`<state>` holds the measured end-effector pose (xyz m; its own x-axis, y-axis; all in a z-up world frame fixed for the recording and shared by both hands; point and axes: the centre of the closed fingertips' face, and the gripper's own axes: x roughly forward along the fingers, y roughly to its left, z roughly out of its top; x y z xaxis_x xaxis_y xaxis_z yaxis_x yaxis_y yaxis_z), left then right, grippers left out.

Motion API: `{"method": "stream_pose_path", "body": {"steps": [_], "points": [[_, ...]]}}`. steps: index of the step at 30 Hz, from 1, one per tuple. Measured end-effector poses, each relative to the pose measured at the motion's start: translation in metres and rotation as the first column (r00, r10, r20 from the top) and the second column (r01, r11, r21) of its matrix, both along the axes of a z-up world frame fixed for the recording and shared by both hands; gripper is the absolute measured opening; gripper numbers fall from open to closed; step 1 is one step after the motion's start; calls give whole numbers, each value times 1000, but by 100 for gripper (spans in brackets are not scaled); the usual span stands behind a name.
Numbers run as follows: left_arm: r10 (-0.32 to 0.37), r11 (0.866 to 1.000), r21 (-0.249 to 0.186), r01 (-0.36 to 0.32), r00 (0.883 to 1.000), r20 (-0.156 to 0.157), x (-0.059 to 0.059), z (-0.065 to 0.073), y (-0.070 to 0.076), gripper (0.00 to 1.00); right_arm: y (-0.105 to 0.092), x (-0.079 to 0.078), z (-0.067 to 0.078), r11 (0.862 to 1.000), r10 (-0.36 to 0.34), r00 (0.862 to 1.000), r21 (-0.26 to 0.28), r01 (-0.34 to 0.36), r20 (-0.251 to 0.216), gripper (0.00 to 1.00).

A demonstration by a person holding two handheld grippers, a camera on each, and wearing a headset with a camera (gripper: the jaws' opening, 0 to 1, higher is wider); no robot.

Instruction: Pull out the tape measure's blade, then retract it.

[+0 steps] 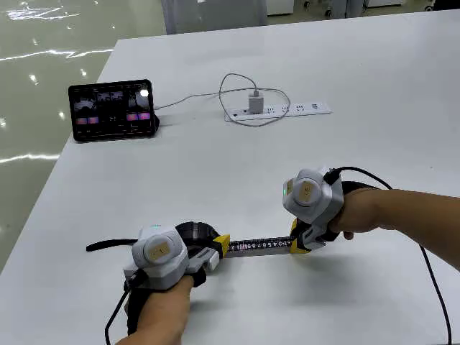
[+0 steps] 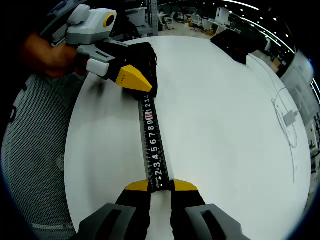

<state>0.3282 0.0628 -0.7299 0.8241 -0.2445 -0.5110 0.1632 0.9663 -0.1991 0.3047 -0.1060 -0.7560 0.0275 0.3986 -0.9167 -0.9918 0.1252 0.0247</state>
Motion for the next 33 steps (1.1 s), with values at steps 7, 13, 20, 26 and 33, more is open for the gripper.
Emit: {"method": "stream_pose_path", "body": {"steps": [7, 13, 20, 26, 33], "points": [[0, 1000, -1, 0, 1000, 0, 0, 0, 0, 65, 3, 0, 0, 1000, -10, 1000, 9, 10, -4, 11], [0, 1000, -3, 0, 1000, 0, 0, 0, 0, 65, 6, 0, 1, 1000, -8, 1000, 13, 8, -5, 11], [-2, 1000, -5, 2, 1000, -1, 0, 0, 0, 65, 10, -1, 1, 1000, -11, 1000, 15, 11, -14, 11], [-2, 1000, -8, 2, 1000, -2, 0, 1, 0, 65, 13, -1, 1, 1000, 4, 1000, 17, -3, -12, 11], [-4, 1000, -9, 4, 1000, -4, 0, 1, 0, 65, 16, 0, 1, 1000, 11, 1000, 20, -11, -7, 11]]}}
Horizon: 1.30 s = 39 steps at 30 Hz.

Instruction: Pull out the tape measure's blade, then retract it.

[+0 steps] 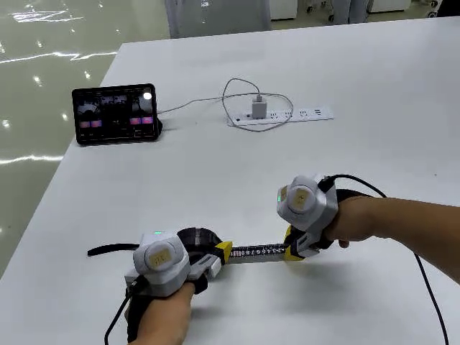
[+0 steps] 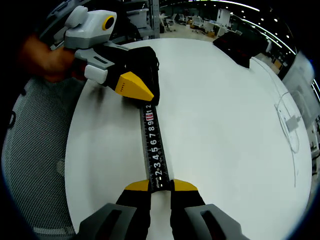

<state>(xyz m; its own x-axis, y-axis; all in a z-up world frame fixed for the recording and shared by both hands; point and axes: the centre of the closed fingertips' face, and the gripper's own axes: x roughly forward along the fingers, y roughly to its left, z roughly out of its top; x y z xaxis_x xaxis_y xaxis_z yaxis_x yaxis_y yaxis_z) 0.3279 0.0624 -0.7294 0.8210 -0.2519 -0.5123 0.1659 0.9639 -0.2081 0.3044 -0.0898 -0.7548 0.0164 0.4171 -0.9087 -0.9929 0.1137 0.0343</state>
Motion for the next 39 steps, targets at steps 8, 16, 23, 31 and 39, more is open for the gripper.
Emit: {"method": "stream_pose_path", "body": {"steps": [8, 16, 23, 31, 39], "points": [[-1, 1000, -5, 1, 1000, 2, 0, 0, 0, 65, 5, 0, 0, 1000, 4, 1000, 6, -4, 1, 11], [-6, 1000, -9, 6, 1000, 0, 0, 0, 0, 65, 10, -1, 0, 1000, 7, 1000, 30, -7, 0, 11], [-8, 1000, -13, 8, 1000, -2, 0, 0, 0, 65, 16, 0, 0, 999, 17, 1000, 44, -18, 4, 11], [-10, 1000, -15, 10, 1000, -3, 0, 0, 0, 65, 20, 0, 0, 998, 14, 1000, 56, -15, 10, 11], [-11, 1000, -18, 11, 1000, -5, 0, 0, -1, 65, 25, 0, -1, 998, 14, 1000, 64, -15, 11, 11]]}}
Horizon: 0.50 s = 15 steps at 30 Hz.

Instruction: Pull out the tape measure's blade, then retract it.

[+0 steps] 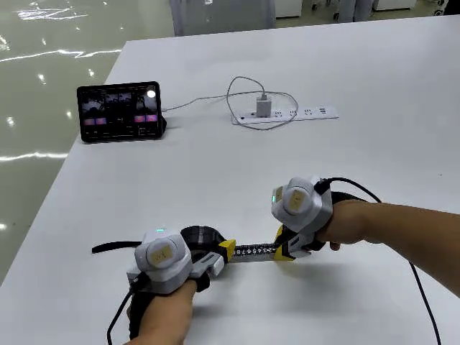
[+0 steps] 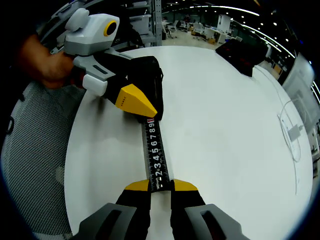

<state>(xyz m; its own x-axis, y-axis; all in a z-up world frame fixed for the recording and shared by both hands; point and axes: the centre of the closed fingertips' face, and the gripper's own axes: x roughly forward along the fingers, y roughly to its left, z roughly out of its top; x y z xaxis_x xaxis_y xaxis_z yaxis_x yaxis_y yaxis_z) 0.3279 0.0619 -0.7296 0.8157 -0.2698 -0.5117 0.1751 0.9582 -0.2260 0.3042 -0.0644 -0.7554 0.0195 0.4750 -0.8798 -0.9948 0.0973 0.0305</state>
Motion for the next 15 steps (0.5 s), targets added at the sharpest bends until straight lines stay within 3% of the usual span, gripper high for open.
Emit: {"method": "stream_pose_path", "body": {"steps": [15], "points": [[-5, 1000, -7, 5, 1000, -2, 0, 0, 0, 65, 8, 0, 0, 1000, 1, 1000, 8, -1, -4, 11]]}}
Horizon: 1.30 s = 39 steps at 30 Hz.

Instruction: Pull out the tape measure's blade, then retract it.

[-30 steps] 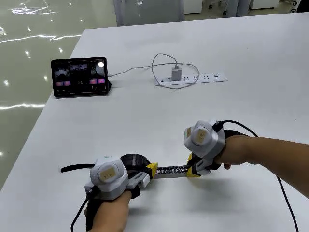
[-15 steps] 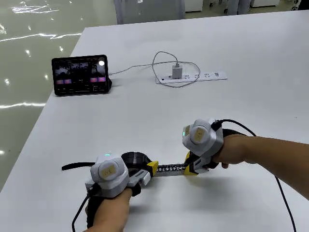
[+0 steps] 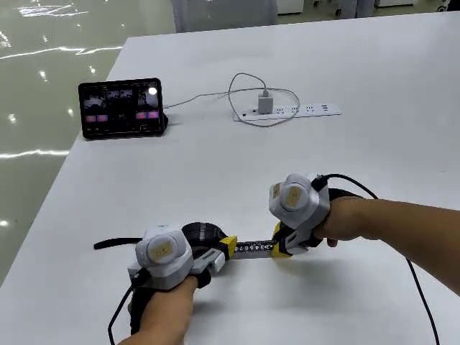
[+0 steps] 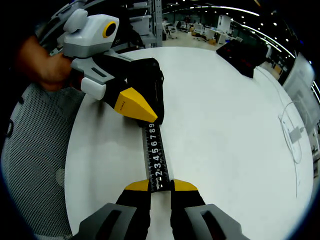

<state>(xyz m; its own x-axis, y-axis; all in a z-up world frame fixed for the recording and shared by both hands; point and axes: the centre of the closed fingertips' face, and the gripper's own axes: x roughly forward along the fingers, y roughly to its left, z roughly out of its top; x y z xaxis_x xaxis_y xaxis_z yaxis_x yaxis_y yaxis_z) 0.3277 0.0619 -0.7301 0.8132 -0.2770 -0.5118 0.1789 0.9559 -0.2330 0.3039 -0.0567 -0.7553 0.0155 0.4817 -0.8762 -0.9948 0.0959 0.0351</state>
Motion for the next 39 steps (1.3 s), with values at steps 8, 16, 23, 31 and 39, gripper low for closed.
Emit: {"method": "stream_pose_path", "body": {"steps": [8, 16, 23, 31, 39], "points": [[-5, 1000, -7, 5, 1000, -11, 0, 0, 1, 65, 4, 0, 0, 1000, -2, 1000, -1, 2, -4, 11], [-21, 1000, -11, 21, 1000, -16, -1, 0, 0, 65, 14, -3, -1, 1000, 12, 1000, 2, -12, -4, 11], [-22, 1000, -11, 21, 1000, -16, -1, 0, 0, 65, 20, -4, -1, 1000, -1, 1000, 15, 1, -8, 11], [-22, 1000, -13, 22, 1000, -16, -1, 0, 0, 65, 36, -6, 0, 999, -5, 1000, 42, 5, 3, 11], [-19, 1000, -13, 19, 1000, -16, -2, 1, 0, 65, 45, -4, 1, 998, 5, 1000, 58, -6, 12, 11]]}}
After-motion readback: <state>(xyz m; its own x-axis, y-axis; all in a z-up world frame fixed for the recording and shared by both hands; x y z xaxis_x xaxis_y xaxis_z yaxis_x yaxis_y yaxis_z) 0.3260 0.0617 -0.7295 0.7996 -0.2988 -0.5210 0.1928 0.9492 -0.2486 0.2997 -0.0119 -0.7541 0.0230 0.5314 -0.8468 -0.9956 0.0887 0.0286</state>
